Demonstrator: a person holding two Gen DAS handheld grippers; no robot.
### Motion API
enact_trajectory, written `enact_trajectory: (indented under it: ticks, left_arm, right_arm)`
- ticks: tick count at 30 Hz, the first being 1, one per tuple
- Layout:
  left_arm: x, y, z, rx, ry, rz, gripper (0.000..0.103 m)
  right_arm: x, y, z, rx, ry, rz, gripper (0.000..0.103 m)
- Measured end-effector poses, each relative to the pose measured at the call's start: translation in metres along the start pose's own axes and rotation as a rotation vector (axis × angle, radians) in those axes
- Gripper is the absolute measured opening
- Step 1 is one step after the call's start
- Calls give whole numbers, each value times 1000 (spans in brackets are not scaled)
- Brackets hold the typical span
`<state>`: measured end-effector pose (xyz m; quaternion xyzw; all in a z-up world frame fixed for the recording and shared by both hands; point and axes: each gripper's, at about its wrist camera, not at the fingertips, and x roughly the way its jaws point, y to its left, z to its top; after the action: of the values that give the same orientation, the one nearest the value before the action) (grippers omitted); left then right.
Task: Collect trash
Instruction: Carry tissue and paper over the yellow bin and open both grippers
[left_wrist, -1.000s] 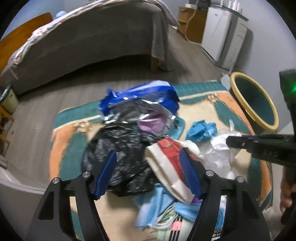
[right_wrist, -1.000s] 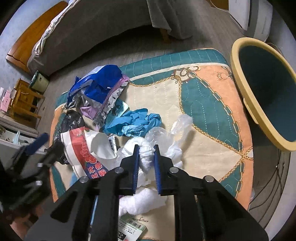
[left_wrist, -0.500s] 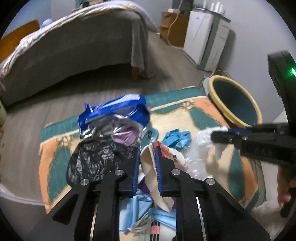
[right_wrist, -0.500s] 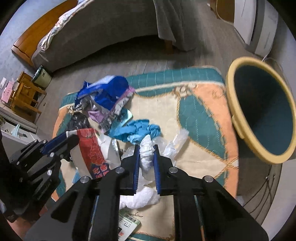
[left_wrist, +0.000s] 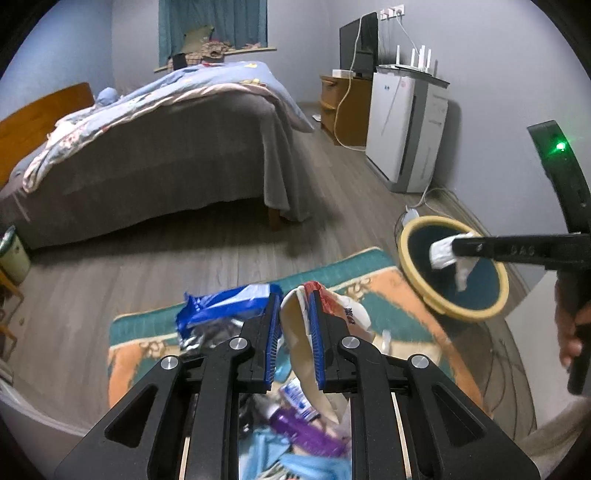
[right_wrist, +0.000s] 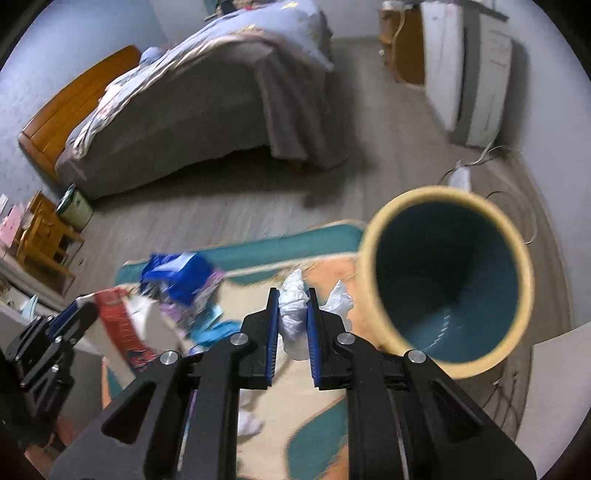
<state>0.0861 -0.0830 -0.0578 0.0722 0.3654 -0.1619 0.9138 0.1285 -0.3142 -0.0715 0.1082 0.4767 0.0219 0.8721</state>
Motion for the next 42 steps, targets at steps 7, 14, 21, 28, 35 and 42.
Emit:
enact_trajectory:
  ticks: [7,14,21,28,35,42]
  left_arm:
    - [29,-52,21,34,20,-56,17]
    - [62,-127,48,151,18,-123,17]
    - [107,-178,61,185,57,-187,18]
    - [138,-205,64,224,67,-191,18]
    - [147,-215,59,251,77,-194,23]
    - [142,-205,54,236,67,-194,50]
  right_arm:
    - [-20,-62,24,-23,-111,-184,13]
    - [-9,-115,29,-1,-110,-251,13]
    - [8,-150,26,76,-85,-211,14]
    - [24,-166,20,153,-51,-140,14]
    - [34,-168,17,187,-21,-123,14]
    - [37,-169,15,189,-13,-143,16]
